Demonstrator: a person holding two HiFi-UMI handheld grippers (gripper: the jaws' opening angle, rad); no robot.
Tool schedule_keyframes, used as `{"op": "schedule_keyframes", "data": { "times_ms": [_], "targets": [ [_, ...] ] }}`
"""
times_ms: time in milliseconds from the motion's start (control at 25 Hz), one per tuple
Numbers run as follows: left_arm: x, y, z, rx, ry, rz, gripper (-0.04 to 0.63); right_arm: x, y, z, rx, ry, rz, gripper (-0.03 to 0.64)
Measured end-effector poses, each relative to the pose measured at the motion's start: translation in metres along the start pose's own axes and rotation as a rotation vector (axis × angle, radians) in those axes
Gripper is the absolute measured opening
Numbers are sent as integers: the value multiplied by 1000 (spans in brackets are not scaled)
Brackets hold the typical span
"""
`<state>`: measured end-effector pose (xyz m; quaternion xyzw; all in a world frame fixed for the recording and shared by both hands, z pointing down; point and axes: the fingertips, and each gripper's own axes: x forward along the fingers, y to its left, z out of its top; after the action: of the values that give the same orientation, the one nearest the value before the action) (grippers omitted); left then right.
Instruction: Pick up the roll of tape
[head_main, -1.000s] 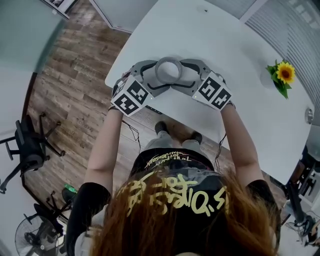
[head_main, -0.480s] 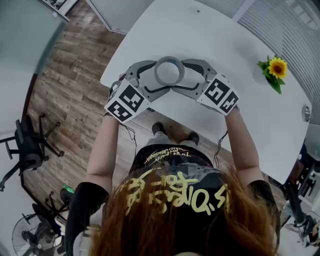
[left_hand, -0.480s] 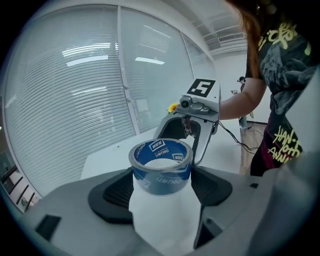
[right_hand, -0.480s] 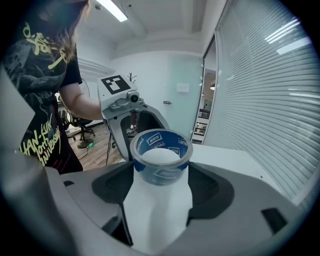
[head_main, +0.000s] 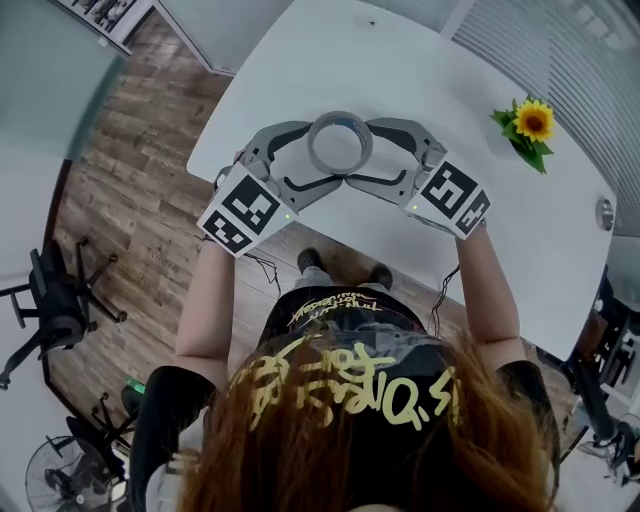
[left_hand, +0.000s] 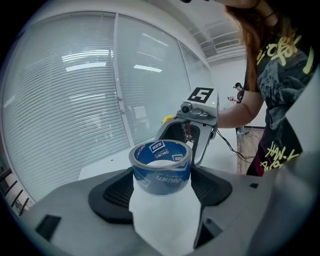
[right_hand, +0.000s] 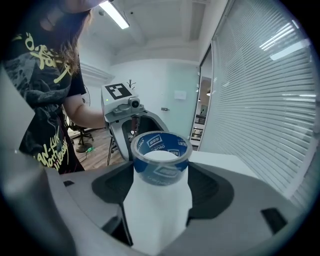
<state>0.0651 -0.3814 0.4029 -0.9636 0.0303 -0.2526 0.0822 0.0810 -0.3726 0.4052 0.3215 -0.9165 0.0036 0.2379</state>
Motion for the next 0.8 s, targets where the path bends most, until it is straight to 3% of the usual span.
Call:
{"op": "schedule_keyframes", "data": {
  "times_ms": [240, 480, 800],
  "targets": [
    [-3, -13, 35, 45, -35, -2, 354, -33, 1, 17, -12, -32, -30, 330],
    [-14, -18, 60, 27, -96, -26, 354, -53, 5, 40, 1, -60, -47, 330],
    [-18, -30, 92, 32, -118, -30, 354, -85, 8, 57, -3, -96, -67, 330]
  ]
}}
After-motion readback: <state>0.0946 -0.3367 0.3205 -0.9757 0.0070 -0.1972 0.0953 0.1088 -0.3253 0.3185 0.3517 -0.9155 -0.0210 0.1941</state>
